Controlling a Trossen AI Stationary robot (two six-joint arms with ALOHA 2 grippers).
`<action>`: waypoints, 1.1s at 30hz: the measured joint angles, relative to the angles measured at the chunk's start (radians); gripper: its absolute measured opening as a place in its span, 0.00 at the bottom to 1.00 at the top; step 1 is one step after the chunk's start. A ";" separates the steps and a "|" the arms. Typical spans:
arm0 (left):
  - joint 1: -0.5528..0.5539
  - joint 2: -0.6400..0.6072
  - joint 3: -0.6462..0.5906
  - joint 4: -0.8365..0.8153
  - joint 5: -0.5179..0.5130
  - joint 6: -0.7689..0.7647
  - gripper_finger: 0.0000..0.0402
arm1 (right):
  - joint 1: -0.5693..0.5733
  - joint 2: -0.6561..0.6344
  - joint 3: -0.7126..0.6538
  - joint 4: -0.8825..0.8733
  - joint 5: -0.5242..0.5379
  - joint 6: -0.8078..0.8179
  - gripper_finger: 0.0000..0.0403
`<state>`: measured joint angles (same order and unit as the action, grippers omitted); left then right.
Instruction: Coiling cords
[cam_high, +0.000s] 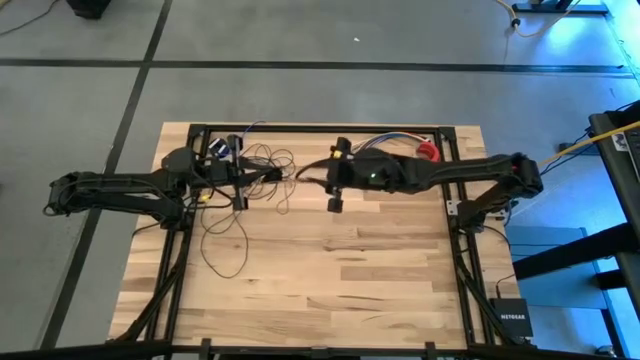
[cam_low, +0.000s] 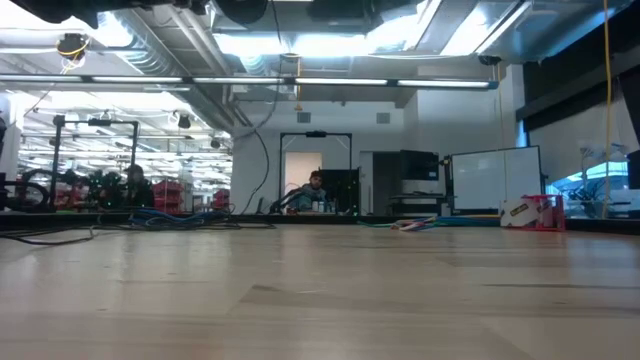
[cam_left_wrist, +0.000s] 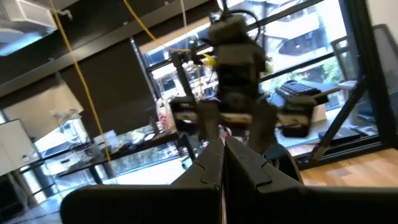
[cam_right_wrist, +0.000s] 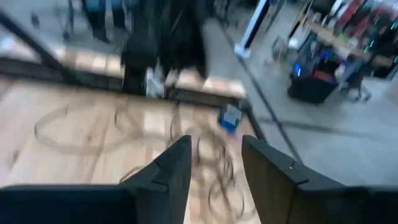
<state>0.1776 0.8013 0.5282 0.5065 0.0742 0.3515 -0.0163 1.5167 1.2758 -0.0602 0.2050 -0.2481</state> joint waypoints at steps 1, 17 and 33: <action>0.000 0.000 0.000 0.002 0.013 0.000 0.00 | -0.001 -0.004 0.000 0.031 -0.011 0.000 0.36; 0.000 0.000 0.000 0.008 0.081 -0.002 0.00 | -0.011 0.165 0.002 0.625 -0.207 -0.019 0.35; -0.001 0.000 0.000 0.016 0.082 -0.003 0.00 | -0.051 0.222 0.002 0.705 -0.308 0.034 0.35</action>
<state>0.1764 0.8009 0.5282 0.5228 0.1562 0.3485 -0.0677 1.7388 1.2774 0.6446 -0.1033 -0.2145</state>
